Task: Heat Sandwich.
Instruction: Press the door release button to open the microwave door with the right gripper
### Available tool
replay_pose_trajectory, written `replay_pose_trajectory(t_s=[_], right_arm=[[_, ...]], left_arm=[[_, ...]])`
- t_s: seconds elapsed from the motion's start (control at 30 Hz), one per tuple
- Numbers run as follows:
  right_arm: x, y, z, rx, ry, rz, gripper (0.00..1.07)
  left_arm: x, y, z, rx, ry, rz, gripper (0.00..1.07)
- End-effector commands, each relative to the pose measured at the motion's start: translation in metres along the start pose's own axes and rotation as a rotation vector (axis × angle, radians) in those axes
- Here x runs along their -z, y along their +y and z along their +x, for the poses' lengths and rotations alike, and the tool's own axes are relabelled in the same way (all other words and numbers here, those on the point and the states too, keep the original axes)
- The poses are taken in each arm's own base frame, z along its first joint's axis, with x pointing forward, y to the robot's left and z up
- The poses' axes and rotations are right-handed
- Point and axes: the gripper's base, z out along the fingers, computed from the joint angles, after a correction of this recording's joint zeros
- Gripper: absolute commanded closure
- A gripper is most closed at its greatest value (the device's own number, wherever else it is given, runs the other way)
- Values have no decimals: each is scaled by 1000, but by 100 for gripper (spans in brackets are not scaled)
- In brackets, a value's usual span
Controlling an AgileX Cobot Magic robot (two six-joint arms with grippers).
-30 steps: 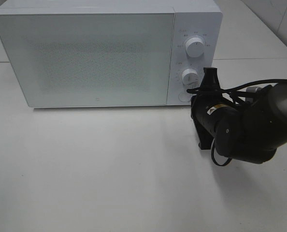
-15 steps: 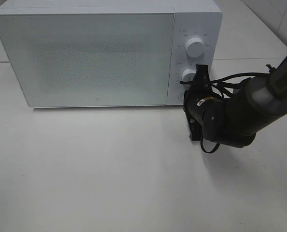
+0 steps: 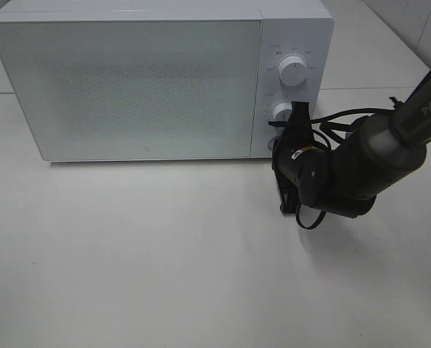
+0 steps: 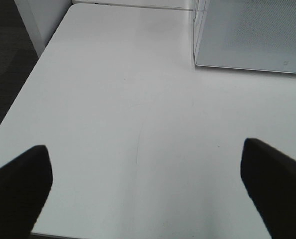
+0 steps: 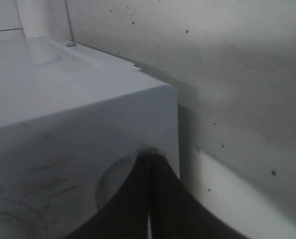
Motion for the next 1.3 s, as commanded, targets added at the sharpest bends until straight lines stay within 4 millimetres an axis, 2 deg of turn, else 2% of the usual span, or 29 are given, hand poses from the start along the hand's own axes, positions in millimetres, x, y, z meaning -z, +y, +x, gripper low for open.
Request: replay_pose_trajectory(t_s=[0.03,0.2,0.4,0.67,1.0,1.3], right_arm=[[-1,17,3,1,12,-90,107],[3,26,4,4,19,-113,107],[3,28,5,7,20,-122,107],[3,38,4,7,-5,-220,107],[-10,64,9,40,-66,-471,107],[-23,67,15,34,-74,-480,107]], left_arm=[[2,0,0,5,-28,1,9],[2,0,0,5,-28,1,9],[2,0,0,5,-28,1,9],[2,0,0,5,-28,1,9],[2,0,0,5,-28,1,9],[2,0,0,5,-28,1,9]])
